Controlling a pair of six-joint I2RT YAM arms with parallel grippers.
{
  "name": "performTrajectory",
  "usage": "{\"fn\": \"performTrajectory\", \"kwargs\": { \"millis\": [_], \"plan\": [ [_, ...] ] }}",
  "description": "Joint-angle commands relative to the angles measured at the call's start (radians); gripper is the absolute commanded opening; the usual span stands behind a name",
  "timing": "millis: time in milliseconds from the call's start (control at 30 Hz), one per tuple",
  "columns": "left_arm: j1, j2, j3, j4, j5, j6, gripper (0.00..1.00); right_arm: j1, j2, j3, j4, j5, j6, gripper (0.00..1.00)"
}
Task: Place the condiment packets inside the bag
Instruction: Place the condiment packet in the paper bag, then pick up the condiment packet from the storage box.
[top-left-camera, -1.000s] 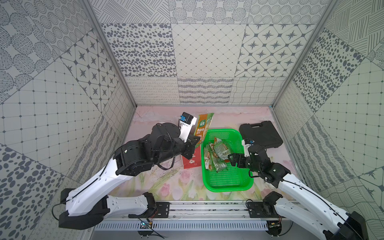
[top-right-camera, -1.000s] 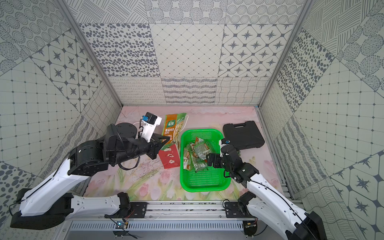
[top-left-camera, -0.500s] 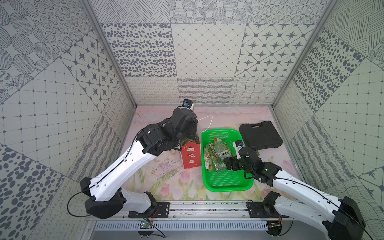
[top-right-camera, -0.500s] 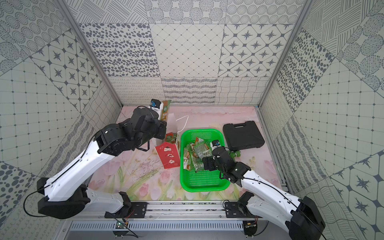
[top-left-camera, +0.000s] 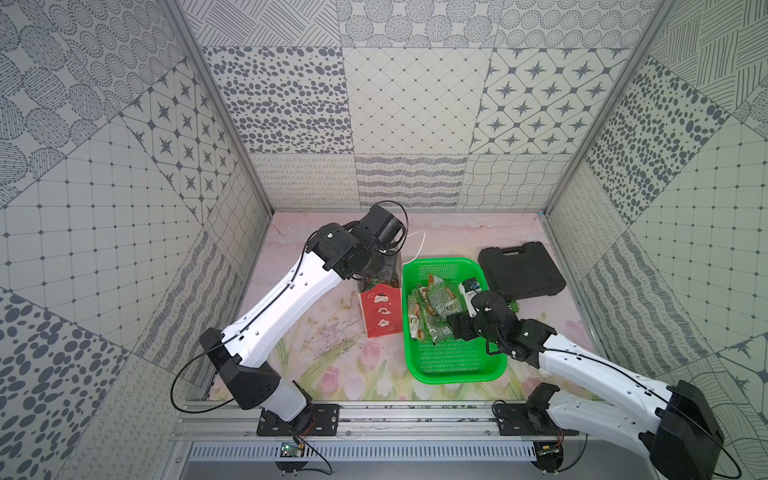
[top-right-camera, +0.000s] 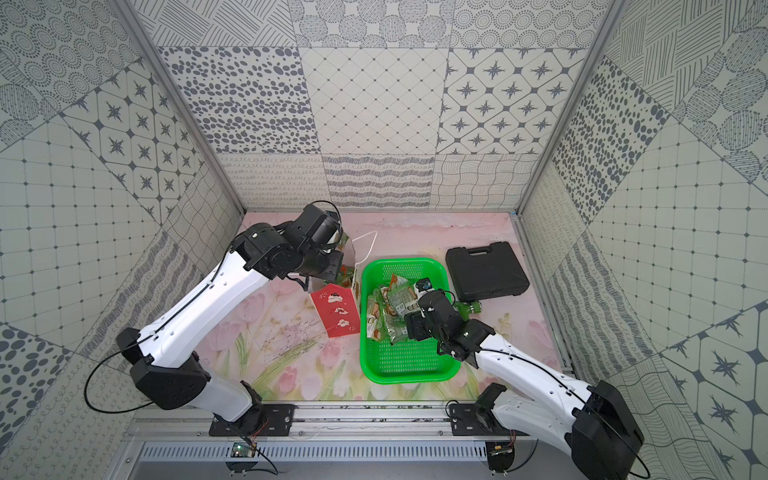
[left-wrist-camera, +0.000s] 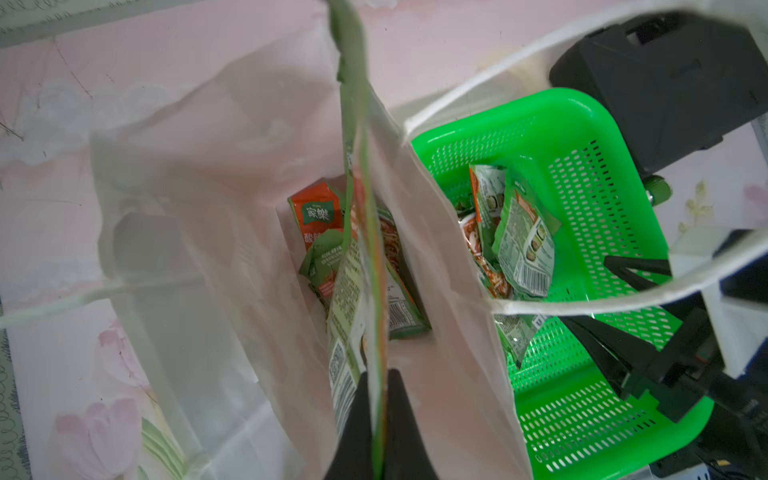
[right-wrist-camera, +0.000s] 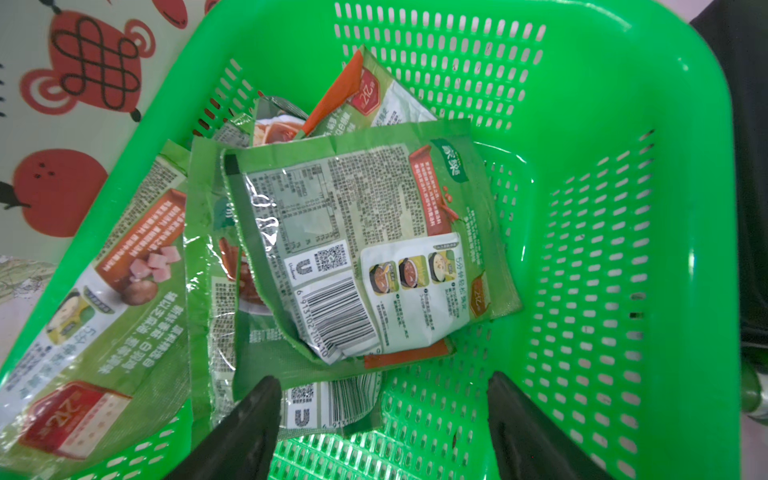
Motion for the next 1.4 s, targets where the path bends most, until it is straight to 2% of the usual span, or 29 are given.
{"fn": "performTrajectory", "kwargs": {
  "millis": [0,167,433,633,867,967,1133,1367],
  "plan": [
    [0.008,0.001,-0.021,-0.105,0.153,-0.019,0.01,0.006,0.027,0.038,0.057,0.012,-0.048,0.79],
    [0.008,-0.012,-0.031,-0.114,0.163,-0.017,0.13,0.011,0.073,0.052,0.093,0.006,-0.09,0.76],
    [0.007,-0.061,-0.024,-0.108,0.181,-0.011,0.39,0.033,0.165,0.079,0.126,0.029,-0.14,0.73],
    [0.006,-0.165,-0.085,-0.006,0.223,0.003,0.45,0.058,0.243,0.1,0.126,0.092,-0.154,0.68],
    [0.007,-0.33,-0.226,0.121,0.176,0.026,0.48,0.118,0.306,0.125,0.1,0.212,-0.153,0.64],
    [0.008,-0.41,-0.299,0.167,0.159,0.035,0.48,0.133,0.323,0.138,0.076,0.285,-0.123,0.6],
    [0.007,-0.511,-0.379,0.189,0.119,0.041,0.51,0.132,0.293,0.15,0.016,0.363,-0.05,0.59],
    [0.008,-0.548,-0.433,0.183,0.089,0.038,0.53,0.099,0.225,0.161,-0.081,0.388,0.032,0.59]
  ]
}}
